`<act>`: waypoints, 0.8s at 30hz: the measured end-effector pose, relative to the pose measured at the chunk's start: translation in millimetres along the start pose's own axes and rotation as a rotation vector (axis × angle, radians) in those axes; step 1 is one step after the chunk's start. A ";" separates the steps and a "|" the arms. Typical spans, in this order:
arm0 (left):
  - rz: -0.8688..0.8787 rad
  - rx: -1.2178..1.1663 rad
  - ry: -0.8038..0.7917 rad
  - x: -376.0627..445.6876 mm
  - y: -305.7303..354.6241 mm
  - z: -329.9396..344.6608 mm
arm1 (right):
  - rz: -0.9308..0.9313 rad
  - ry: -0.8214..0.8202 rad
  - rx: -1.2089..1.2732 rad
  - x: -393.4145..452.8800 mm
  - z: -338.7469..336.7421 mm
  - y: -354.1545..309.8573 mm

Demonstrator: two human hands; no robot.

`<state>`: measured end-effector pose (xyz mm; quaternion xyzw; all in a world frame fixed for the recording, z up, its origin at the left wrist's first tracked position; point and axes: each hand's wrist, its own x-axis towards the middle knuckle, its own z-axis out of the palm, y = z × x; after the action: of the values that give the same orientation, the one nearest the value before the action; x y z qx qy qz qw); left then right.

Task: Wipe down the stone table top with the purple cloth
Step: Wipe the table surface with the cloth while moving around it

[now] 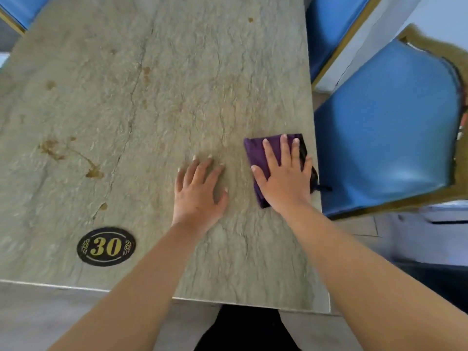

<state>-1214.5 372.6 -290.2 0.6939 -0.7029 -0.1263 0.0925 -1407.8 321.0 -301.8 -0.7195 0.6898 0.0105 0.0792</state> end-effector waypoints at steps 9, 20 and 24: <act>0.085 0.032 0.005 -48.5 27.1 32.0 | -0.249 -0.070 -0.028 -174.2 12.3 8.7; 0.081 -0.031 0.029 -51.1 27.7 28.1 | -0.096 -0.054 -0.069 -49.9 1.2 28.3; 0.091 -0.042 0.037 -51.1 27.0 27.4 | -0.144 -0.018 -0.073 -110.0 7.3 20.4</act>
<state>-1247.6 425.1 -305.7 0.6613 -0.7291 -0.1238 0.1257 -1432.6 430.3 -297.3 -0.7696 0.6347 0.0365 0.0596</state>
